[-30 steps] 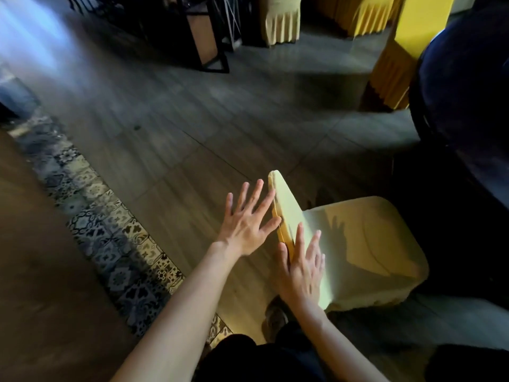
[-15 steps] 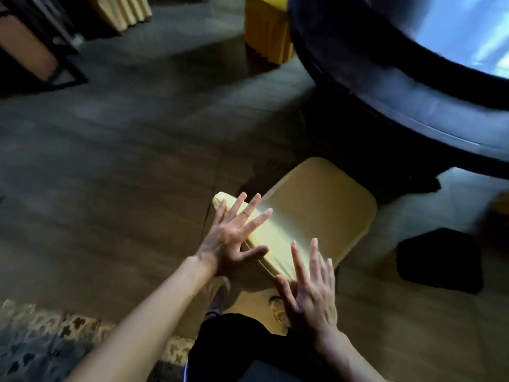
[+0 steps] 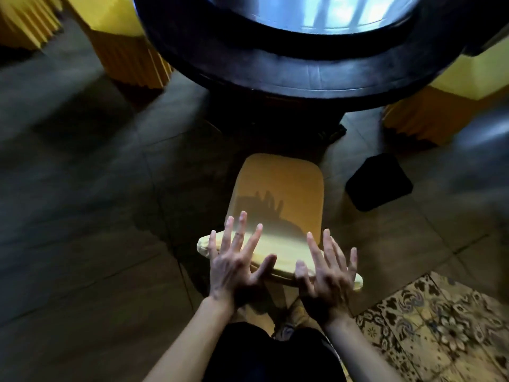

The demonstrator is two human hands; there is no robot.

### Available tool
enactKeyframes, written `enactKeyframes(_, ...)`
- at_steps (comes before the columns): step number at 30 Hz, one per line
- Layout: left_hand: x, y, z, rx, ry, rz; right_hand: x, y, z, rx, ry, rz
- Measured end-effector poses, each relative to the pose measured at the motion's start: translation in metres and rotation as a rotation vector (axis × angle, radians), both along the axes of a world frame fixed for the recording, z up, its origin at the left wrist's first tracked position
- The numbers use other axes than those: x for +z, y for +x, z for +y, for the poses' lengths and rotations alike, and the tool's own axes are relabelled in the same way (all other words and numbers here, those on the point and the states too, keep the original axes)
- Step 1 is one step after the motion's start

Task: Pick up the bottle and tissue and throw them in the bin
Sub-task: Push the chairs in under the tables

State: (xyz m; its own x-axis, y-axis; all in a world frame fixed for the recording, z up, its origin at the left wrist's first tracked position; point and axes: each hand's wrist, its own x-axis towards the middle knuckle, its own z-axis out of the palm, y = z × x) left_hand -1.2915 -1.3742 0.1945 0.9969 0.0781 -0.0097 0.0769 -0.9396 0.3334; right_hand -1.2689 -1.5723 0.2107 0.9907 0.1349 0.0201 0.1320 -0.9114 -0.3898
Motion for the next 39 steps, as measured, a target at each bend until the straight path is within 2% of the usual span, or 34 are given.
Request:
enactKeyframes(9,-0.007,0.008,0.001,0.013,-0.01,-0.135,-0.014,0.008,-0.004,-0.051,0.007,-0.147)
enactKeyframes(15,-0.009,0.036,0.003,0.007,-0.004,-0.112,-0.02,0.037,-0.002,-0.051,-0.018,-0.228)
enactKeyframes(39,-0.004,0.269,0.017,0.134,-0.053,-0.103,-0.027,0.286,0.019,-0.007,0.067,-0.288)
